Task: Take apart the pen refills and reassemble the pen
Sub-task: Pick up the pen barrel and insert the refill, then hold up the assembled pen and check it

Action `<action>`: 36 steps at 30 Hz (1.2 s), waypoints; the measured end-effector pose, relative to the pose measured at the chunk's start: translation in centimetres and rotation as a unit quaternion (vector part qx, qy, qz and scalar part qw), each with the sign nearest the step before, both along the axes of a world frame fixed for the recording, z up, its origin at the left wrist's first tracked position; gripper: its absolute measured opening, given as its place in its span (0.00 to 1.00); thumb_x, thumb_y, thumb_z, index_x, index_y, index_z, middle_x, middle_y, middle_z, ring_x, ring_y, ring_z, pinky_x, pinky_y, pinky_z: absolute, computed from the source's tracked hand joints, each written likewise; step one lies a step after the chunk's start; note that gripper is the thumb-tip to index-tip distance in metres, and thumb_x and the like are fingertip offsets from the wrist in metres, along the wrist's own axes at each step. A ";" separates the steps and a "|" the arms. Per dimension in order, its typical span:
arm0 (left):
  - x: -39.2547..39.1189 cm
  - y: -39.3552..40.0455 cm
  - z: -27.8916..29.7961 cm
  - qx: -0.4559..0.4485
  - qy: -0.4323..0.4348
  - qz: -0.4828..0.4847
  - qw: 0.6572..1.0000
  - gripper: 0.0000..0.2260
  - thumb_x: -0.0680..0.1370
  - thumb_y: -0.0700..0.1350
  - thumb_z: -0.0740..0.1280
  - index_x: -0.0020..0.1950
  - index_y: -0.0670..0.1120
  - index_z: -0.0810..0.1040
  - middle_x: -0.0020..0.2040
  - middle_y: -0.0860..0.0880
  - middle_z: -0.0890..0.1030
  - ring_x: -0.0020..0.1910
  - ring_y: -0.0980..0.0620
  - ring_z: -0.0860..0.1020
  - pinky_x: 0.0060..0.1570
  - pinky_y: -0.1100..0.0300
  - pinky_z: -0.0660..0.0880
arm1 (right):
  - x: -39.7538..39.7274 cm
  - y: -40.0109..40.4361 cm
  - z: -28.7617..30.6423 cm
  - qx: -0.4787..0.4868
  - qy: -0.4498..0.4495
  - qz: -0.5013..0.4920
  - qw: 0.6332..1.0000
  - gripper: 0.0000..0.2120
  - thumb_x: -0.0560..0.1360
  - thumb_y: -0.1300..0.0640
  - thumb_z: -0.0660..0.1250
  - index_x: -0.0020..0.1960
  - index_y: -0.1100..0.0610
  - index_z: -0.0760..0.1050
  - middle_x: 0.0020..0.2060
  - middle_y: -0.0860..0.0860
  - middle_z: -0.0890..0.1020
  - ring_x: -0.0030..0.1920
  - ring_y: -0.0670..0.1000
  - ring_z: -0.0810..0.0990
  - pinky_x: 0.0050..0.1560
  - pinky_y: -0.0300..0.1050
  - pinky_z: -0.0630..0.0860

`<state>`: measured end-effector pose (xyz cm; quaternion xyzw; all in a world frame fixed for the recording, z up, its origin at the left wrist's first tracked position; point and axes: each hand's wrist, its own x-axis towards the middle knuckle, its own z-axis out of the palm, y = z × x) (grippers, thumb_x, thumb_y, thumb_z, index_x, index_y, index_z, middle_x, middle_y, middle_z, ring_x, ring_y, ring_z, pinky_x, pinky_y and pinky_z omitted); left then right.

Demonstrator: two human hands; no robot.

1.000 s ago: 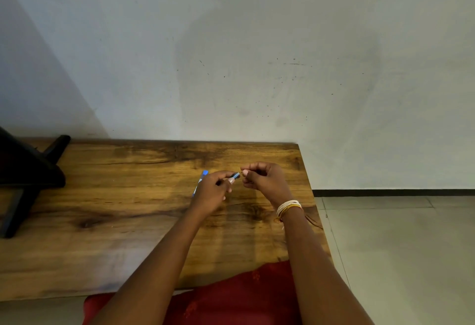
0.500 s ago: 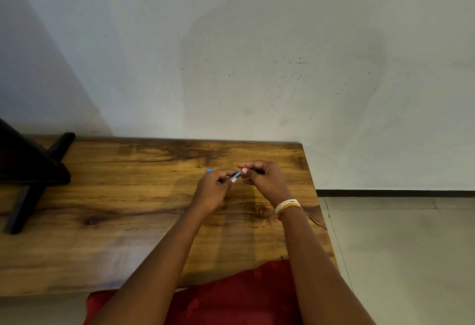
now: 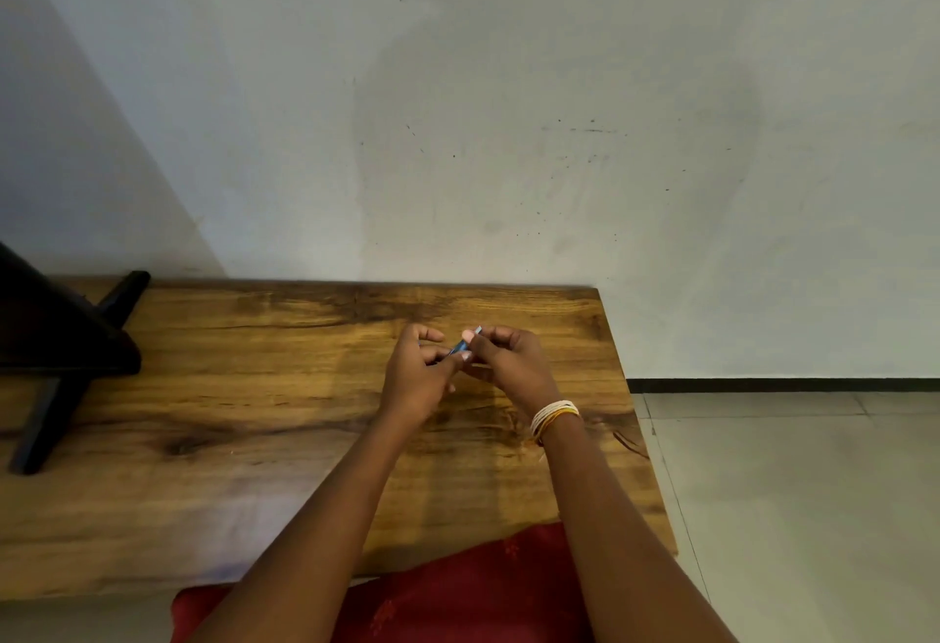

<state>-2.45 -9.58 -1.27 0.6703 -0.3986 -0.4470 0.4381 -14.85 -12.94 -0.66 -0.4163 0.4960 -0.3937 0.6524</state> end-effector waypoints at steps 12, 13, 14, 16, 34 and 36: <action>1.4 0.6 0.8 0.075 0.092 -0.046 0.992 0.05 0.74 0.37 0.69 0.48 0.37 0.79 0.34 0.45 0.82 0.21 0.56 0.78 0.21 0.67 0.71 | -2.1 -1.4 -0.9 0.142 -0.454 -0.212 0.854 0.14 0.80 0.45 0.56 0.43 0.51 0.74 0.32 0.52 0.72 0.33 0.50 0.72 0.45 0.49 0.73; 1.5 0.6 0.8 0.083 0.099 -0.050 0.990 0.04 0.75 0.37 0.68 0.48 0.38 0.79 0.34 0.46 0.83 0.22 0.55 0.79 0.21 0.67 0.71 | -2.1 -1.4 -0.9 0.139 -0.464 -0.205 0.850 0.16 0.80 0.43 0.54 0.42 0.52 0.73 0.31 0.52 0.70 0.31 0.49 0.69 0.40 0.46 0.70; 1.5 0.7 0.7 0.091 0.102 -0.054 0.989 0.03 0.75 0.38 0.68 0.48 0.39 0.79 0.35 0.46 0.83 0.22 0.55 0.79 0.22 0.66 0.72 | -2.2 -1.4 -0.9 0.137 -0.472 -0.192 0.850 0.19 0.79 0.42 0.54 0.39 0.53 0.73 0.29 0.51 0.69 0.29 0.49 0.66 0.36 0.44 0.66; 1.6 0.8 0.6 0.105 0.099 -0.064 0.987 0.04 0.76 0.39 0.67 0.47 0.40 0.80 0.36 0.45 0.83 0.24 0.54 0.80 0.25 0.64 0.73 | -2.5 -1.4 -0.7 0.136 -0.472 -0.161 0.856 0.20 0.73 0.41 0.56 0.31 0.55 0.69 0.23 0.50 0.66 0.23 0.48 0.61 0.29 0.40 0.60; 1.4 1.3 1.5 0.184 0.153 -0.116 0.964 0.16 0.79 0.48 0.61 0.49 0.37 0.81 0.39 0.43 0.85 0.32 0.48 0.83 0.36 0.59 0.77 | -2.3 -1.2 0.9 0.118 -0.408 -0.202 0.882 0.18 0.63 0.44 0.57 0.21 0.54 0.63 0.17 0.47 0.60 0.25 0.48 0.49 0.26 0.37 0.52; 1.5 1.3 1.5 0.183 0.163 -0.118 0.962 0.16 0.79 0.49 0.62 0.49 0.37 0.81 0.39 0.43 0.86 0.33 0.48 0.83 0.36 0.59 0.77 | -2.3 -1.3 0.9 0.120 -0.408 -0.206 0.881 0.18 0.63 0.44 0.57 0.21 0.54 0.62 0.17 0.47 0.60 0.25 0.48 0.49 0.26 0.36 0.52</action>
